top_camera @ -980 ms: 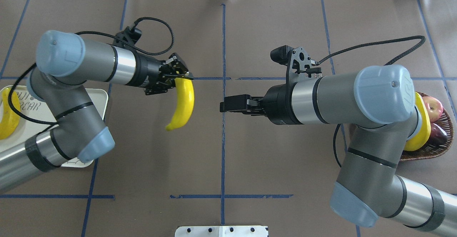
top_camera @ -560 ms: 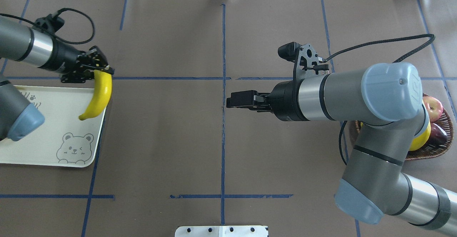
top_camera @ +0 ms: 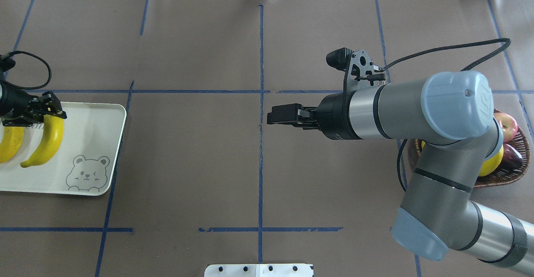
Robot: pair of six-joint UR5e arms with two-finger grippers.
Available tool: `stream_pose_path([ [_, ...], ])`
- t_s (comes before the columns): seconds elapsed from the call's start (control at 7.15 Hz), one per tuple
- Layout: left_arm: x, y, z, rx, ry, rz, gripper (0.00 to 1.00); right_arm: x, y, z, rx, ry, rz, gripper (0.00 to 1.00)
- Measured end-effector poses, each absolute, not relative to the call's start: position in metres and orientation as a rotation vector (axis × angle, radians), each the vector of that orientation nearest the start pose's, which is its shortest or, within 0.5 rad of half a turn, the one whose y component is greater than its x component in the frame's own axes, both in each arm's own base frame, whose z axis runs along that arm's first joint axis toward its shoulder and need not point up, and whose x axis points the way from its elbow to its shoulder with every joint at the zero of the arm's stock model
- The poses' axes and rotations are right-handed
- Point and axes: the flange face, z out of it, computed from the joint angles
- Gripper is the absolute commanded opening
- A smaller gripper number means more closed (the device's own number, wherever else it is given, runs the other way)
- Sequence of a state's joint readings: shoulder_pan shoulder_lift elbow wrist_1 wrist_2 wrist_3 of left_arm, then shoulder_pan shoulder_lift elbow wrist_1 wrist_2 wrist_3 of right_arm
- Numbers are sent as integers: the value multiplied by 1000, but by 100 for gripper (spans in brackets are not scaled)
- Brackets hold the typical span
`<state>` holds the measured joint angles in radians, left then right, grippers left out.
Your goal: Transfer all bananas from basket to plate
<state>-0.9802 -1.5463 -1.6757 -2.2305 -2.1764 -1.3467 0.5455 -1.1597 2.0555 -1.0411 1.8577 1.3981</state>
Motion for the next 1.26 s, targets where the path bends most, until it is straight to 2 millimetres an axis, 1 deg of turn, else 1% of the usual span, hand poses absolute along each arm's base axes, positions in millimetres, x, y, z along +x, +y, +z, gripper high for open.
stream_pose_path([
  [0.42, 214, -463, 588, -38, 847, -461, 1, -393, -362, 161, 272, -1406, 107, 100],
  [0.7, 213, -464, 600, -22, 819, -454, 6, -392, -363, 161, 272, -1407, 111, 100],
  [0.84, 212, -464, 604, -13, 808, -454, 65, -392, -363, 161, 273, -1406, 112, 100],
  [0.98, 211, -465, 608, 1, 796, -444, 99, -392, -363, 161, 273, -1407, 113, 100],
  [1.26, 210, -466, 614, 37, 776, -393, 100, -391, -364, 160, 274, -1407, 113, 100],
])
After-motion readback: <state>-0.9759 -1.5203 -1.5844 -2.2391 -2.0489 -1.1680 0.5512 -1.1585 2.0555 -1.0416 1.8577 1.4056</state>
